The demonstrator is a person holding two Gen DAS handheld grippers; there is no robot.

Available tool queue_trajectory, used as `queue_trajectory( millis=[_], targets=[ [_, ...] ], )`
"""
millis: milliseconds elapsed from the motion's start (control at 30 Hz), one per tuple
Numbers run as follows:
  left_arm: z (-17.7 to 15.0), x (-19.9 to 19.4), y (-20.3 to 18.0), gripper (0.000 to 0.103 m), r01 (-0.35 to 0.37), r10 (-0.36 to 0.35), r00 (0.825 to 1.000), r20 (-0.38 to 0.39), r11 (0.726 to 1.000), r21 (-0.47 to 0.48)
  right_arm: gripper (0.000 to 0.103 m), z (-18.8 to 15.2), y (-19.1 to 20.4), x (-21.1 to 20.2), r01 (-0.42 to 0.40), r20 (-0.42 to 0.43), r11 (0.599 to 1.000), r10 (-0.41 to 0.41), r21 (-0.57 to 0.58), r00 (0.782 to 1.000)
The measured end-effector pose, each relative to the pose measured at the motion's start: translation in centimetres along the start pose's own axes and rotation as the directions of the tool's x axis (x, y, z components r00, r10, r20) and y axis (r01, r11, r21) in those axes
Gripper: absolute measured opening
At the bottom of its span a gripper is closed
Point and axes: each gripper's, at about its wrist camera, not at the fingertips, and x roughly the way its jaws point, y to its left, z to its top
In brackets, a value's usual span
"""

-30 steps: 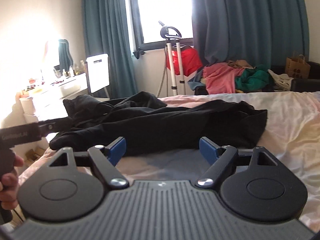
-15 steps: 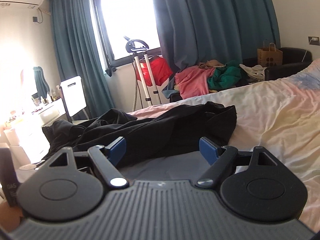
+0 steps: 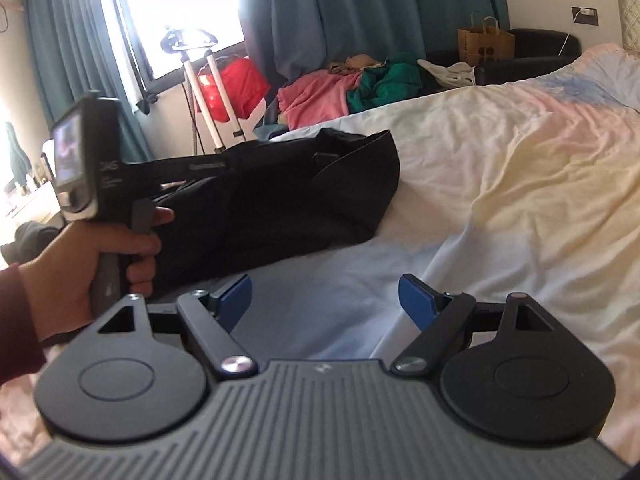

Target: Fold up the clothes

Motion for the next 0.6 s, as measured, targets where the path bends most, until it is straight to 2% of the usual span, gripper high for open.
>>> queue_trajectory(
  millis=[100, 167, 233, 300, 400, 500, 600],
  targets=[
    [0.5, 2.5, -1.7, 0.04, -0.03, 0.032, 0.999, -0.03, 0.996, 0.084, 0.083, -0.4, -1.6, 2.5, 0.014, -0.022, 0.998, -0.013, 0.056, 1.0],
    [0.5, 2.4, -1.9, 0.012, -0.036, 0.039, 0.998, -0.038, 0.995, 0.089, 0.083, -0.6, -2.4, 3.9, 0.017, -0.051, 0.994, -0.011, 0.112, 0.999],
    [0.7, 0.8, -1.6, 0.009, -0.026, 0.028, 0.999, -0.023, 0.997, 0.066, 0.083, -0.8, -2.6, 4.6, 0.017, -0.044, 0.99, -0.011, 0.139, 0.999],
    [0.9, -2.0, -1.7, 0.008, -0.018, 0.017, 1.0, 0.012, 0.996, 0.086, 0.083, -0.7, -2.5, 4.5, 0.021, -0.017, 0.989, -0.018, 0.145, 1.0],
    [0.9, -8.3, -1.8, 0.007, 0.019, -0.024, 0.998, 0.059, 0.997, 0.078, 0.083, -0.6, -2.5, 3.5, 0.019, 0.039, 0.988, -0.026, 0.152, 0.999],
    [-0.4, -14.5, -1.4, 0.007, 0.08, -0.081, 0.994, 0.078, 0.997, 0.021, 0.083, -0.2, -2.6, 2.0, 0.023, 0.095, 0.985, -0.04, 0.168, 0.995],
    [-2.8, -19.3, -0.9, 0.007, 0.096, -0.093, 0.994, 0.064, 0.994, -0.052, 0.083, 0.3, -2.6, -0.3, 0.004, 0.153, 0.983, -0.032, 0.181, 0.988]
  ],
)
